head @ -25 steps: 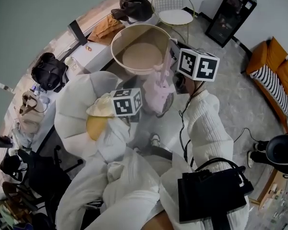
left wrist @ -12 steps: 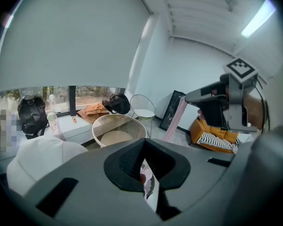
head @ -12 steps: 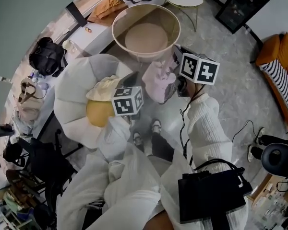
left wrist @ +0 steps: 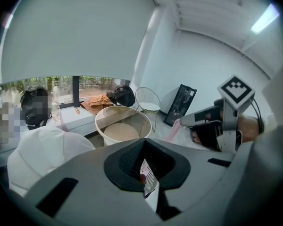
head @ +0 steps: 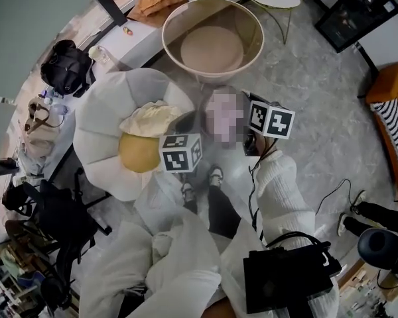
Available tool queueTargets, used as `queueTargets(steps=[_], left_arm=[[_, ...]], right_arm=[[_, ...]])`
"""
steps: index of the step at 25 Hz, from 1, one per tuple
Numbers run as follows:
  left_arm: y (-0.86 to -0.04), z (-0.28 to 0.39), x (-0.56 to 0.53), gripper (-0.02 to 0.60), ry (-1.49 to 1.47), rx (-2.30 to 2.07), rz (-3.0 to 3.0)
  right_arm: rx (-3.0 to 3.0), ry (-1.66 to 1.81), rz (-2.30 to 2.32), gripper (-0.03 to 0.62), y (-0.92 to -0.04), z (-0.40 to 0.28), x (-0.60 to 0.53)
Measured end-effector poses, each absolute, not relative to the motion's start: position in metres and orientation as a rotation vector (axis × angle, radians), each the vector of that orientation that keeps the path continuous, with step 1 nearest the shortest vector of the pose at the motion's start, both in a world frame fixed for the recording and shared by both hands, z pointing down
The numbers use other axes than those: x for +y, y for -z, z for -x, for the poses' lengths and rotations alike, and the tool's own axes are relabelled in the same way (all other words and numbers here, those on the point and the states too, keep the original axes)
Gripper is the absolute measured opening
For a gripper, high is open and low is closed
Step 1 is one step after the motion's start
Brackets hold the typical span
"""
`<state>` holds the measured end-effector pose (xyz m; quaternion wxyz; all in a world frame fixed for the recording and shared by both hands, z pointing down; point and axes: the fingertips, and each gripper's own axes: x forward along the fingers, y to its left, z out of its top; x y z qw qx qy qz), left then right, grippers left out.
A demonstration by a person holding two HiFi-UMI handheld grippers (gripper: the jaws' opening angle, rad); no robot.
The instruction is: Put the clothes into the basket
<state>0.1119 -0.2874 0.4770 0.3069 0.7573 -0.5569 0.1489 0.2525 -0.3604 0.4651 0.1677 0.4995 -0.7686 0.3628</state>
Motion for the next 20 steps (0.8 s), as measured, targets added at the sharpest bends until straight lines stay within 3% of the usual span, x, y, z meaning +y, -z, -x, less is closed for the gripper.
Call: queueTargets(steps=[11,12,13,20], left_arm=[[-0.508,-0.111,-0.303,0.006,-0.41,-1.49,-1.939],[-0.51,-0.112,-0.304,0.006,-0.408,-1.49,-1.933],[-0.512,-0.112,-0.305,0.006,-0.406,-1.488,-1.927],[-0.523,-0.118,-0.308,0.006,-0.404,-1.451,-1.915]], right_arm=[[-2.124,-1.11,-1.371,0.038,-0.526,-0.256,-0.375],[-2.103,-1.105,-1.374,0.067,-0.534,-0.259,-0.376],[-2.078,-1.098,-1.379,0.203,-0.541,-0.263,-0.375],[-2.029,-1.135,-1.463,0.208,-0.551,-0.278,-0.375]])
